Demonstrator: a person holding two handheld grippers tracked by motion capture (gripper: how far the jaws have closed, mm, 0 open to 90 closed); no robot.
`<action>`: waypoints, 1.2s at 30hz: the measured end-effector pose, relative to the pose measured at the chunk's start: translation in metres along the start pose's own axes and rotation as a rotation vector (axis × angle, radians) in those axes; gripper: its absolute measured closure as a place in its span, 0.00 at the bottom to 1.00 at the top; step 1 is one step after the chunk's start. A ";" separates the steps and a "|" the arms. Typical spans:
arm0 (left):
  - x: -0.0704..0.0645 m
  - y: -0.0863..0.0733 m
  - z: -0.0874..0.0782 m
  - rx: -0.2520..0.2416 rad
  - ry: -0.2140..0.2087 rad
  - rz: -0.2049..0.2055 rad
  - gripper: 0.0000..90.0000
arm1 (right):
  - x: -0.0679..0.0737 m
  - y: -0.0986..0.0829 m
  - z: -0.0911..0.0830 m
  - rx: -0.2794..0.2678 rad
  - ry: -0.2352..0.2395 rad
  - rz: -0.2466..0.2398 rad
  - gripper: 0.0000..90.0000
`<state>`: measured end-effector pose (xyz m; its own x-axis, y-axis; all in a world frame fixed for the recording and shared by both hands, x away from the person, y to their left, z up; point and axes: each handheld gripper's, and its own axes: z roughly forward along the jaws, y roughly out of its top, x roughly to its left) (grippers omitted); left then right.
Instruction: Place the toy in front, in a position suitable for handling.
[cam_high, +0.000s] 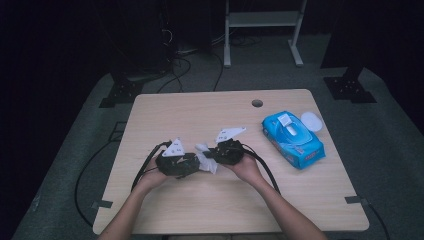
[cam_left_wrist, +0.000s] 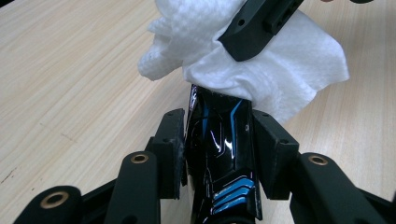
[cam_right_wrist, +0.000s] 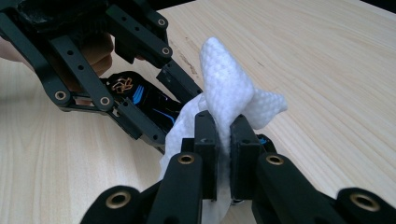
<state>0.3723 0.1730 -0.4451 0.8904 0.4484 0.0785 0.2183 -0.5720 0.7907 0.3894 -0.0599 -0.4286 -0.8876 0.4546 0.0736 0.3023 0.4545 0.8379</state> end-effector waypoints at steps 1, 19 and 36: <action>0.000 0.001 0.001 0.002 0.001 0.001 0.62 | -0.001 0.000 -0.001 0.001 -0.003 0.001 0.93; -0.003 0.001 0.015 0.035 -0.062 0.012 0.62 | 0.004 -0.002 -0.007 0.010 -0.004 -0.022 0.93; -0.016 0.012 0.026 0.043 -0.123 0.048 0.62 | -0.006 -0.030 -0.043 -0.014 -0.042 0.016 0.93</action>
<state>0.3704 0.1415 -0.4528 0.9420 0.3334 0.0387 0.1886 -0.6211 0.7607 0.3709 -0.1094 -0.4306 -0.8673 0.4936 0.0643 0.3110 0.4364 0.8443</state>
